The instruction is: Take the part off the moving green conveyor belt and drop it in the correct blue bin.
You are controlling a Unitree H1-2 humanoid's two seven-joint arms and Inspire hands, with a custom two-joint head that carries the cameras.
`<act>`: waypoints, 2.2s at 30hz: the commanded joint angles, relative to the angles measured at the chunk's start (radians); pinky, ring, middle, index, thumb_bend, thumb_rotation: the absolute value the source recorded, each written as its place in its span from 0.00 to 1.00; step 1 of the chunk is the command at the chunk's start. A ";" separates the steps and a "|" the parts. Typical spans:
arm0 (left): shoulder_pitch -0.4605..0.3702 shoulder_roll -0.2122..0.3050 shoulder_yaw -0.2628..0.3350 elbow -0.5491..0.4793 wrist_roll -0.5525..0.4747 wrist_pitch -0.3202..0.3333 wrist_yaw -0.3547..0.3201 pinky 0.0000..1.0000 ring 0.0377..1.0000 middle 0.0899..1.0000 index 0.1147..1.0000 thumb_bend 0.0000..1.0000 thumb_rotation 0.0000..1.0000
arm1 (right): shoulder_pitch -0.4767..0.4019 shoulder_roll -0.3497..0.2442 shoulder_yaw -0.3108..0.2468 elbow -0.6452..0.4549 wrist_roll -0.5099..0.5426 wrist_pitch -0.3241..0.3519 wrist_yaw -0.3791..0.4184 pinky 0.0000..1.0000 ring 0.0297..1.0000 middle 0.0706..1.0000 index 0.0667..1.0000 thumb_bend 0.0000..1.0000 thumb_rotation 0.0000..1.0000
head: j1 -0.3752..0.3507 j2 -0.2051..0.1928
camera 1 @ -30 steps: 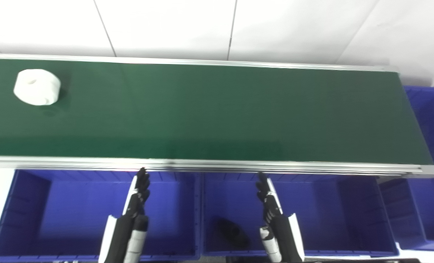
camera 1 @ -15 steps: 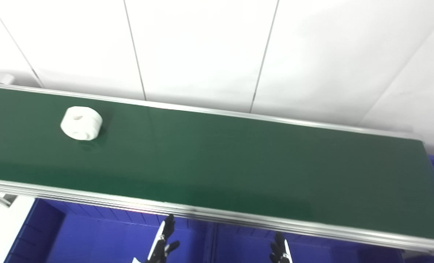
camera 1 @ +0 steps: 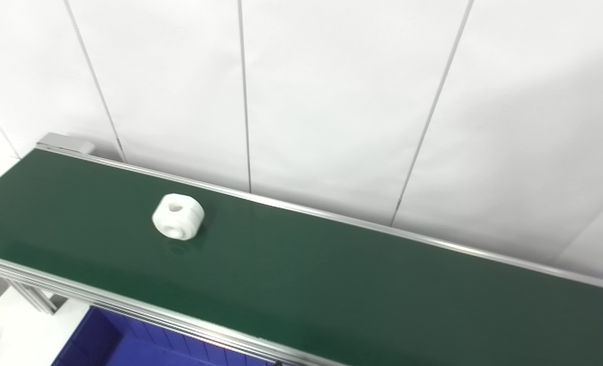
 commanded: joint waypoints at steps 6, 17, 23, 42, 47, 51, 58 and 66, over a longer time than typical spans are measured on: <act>-0.037 0.018 -0.082 -0.130 0.144 -0.090 0.150 0.72 0.88 0.94 1.00 0.70 0.94 | 0.012 0.008 0.000 -0.035 0.018 -0.059 0.033 1.00 1.00 1.00 1.00 0.85 1.00 | 0.014 0.020; -0.369 0.166 0.067 -0.412 0.124 0.204 -0.092 0.58 0.76 0.83 0.87 0.95 0.36 | 0.036 0.023 -0.002 -0.061 0.013 -0.058 0.054 0.99 1.00 1.00 1.00 0.83 1.00 | 0.007 0.046; -0.622 0.286 0.174 -0.402 0.233 0.349 -0.230 0.50 0.72 0.83 0.79 1.00 0.32 | 0.034 0.031 -0.003 -0.056 0.024 -0.058 0.069 1.00 1.00 1.00 1.00 0.85 1.00 | 0.003 0.050; -1.041 0.519 0.077 0.119 0.658 0.323 -0.302 0.88 0.87 0.87 0.90 1.00 0.19 | 0.046 0.054 -0.010 -0.062 0.015 -0.055 0.095 0.99 1.00 1.00 1.00 0.85 0.99 | -0.018 0.061; -1.101 0.528 0.050 0.236 0.694 0.336 -0.295 0.92 0.89 0.88 0.91 1.00 0.19 | 0.048 0.055 -0.012 -0.066 0.013 -0.048 0.103 1.00 1.00 1.00 1.00 0.86 0.99 | -0.018 0.061; -1.133 0.539 0.025 0.291 0.733 0.357 -0.318 0.96 0.92 0.91 0.92 1.00 0.22 | 0.052 0.056 -0.012 -0.066 0.008 -0.049 0.104 0.99 1.00 1.00 1.00 0.84 0.99 | -0.022 0.064; -1.174 0.564 -0.014 0.360 0.764 0.373 -0.358 1.00 0.95 0.93 0.93 1.00 0.26 | 0.055 0.057 -0.007 -0.066 0.018 -0.053 0.113 1.00 1.00 1.00 1.00 0.82 0.97 | -0.025 0.068; -1.213 0.594 -0.057 0.381 0.786 0.377 -0.430 0.99 0.93 0.91 0.84 1.00 0.20 | 0.063 0.059 -0.007 -0.078 0.024 -0.042 0.125 0.99 1.00 1.00 1.00 0.83 0.96 | -0.025 0.073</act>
